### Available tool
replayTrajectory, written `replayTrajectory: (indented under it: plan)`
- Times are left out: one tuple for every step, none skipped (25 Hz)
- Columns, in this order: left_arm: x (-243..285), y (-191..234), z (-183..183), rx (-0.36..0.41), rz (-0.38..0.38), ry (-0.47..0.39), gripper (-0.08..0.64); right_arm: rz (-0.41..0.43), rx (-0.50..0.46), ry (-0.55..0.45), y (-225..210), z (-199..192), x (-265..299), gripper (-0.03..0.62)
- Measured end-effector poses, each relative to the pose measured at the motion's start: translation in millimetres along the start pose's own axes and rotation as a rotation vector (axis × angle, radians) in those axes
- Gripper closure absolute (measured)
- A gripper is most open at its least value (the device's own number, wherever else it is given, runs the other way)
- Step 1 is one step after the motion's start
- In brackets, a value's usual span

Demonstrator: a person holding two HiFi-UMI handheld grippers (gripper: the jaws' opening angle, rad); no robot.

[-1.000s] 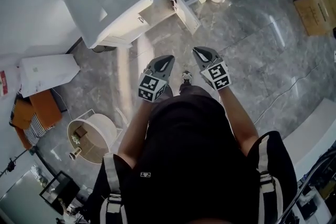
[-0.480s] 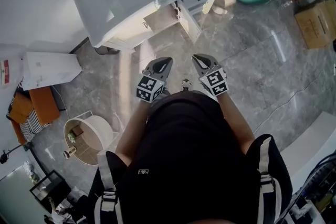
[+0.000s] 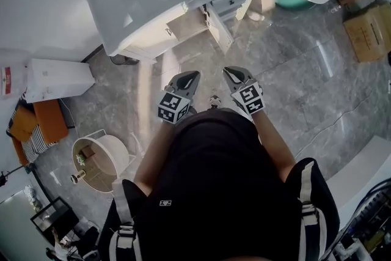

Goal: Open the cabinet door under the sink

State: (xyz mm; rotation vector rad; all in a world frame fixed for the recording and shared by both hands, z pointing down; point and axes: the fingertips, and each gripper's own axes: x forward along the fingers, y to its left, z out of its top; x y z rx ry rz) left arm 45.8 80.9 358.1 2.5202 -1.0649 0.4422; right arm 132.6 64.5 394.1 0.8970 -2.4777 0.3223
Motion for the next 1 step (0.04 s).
replayTrajectory:
  plan:
    - [-0.2, -1.5, -0.4, 0.000, 0.000, 0.001, 0.543, 0.001, 0.000, 0.001, -0.2, -0.5, -0.9, 0.509]
